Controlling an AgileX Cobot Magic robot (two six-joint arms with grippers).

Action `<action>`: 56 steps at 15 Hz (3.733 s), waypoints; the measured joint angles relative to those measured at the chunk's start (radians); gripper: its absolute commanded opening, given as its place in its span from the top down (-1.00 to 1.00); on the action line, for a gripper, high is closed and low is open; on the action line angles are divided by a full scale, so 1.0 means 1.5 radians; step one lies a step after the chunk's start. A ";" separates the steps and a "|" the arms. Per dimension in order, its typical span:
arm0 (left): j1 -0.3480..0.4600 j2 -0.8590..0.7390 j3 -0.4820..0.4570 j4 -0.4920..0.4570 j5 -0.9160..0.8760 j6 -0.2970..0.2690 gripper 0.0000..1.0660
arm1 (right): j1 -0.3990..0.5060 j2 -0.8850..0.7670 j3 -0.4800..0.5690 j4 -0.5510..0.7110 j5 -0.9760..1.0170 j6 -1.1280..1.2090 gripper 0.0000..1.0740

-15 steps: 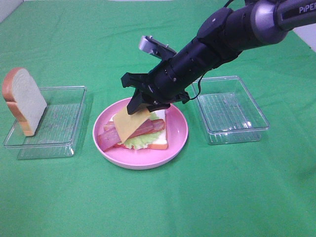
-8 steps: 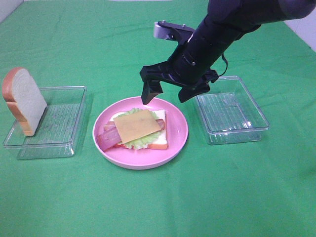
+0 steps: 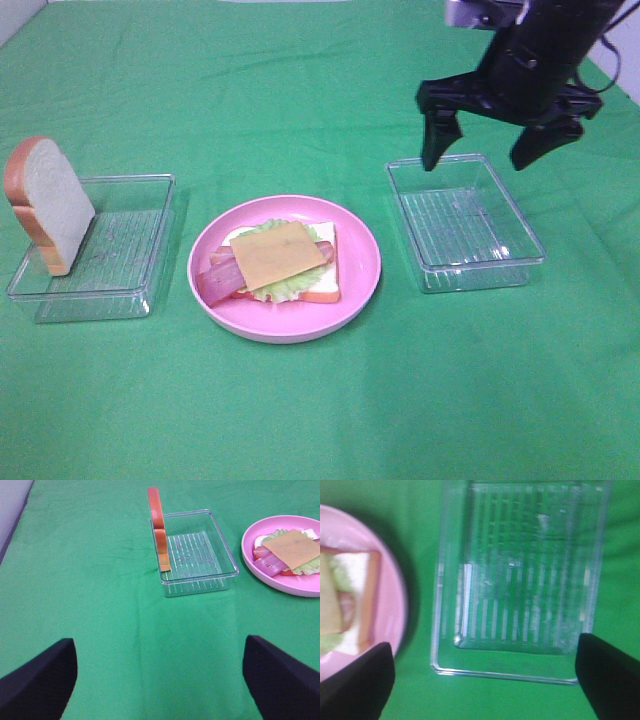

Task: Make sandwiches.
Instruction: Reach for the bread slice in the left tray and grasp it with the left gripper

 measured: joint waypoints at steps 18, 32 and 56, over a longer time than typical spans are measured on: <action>0.000 0.000 0.000 0.000 0.000 0.000 -0.57 | -0.170 -0.687 0.511 0.041 0.091 -0.067 -0.75; 0.000 0.000 0.000 0.001 0.000 0.000 -0.57 | -0.170 -1.235 0.647 0.040 0.129 -0.097 -0.75; 0.000 1.073 -0.675 0.053 0.086 -0.004 -0.91 | -0.170 -1.235 0.647 0.040 0.129 -0.100 -0.75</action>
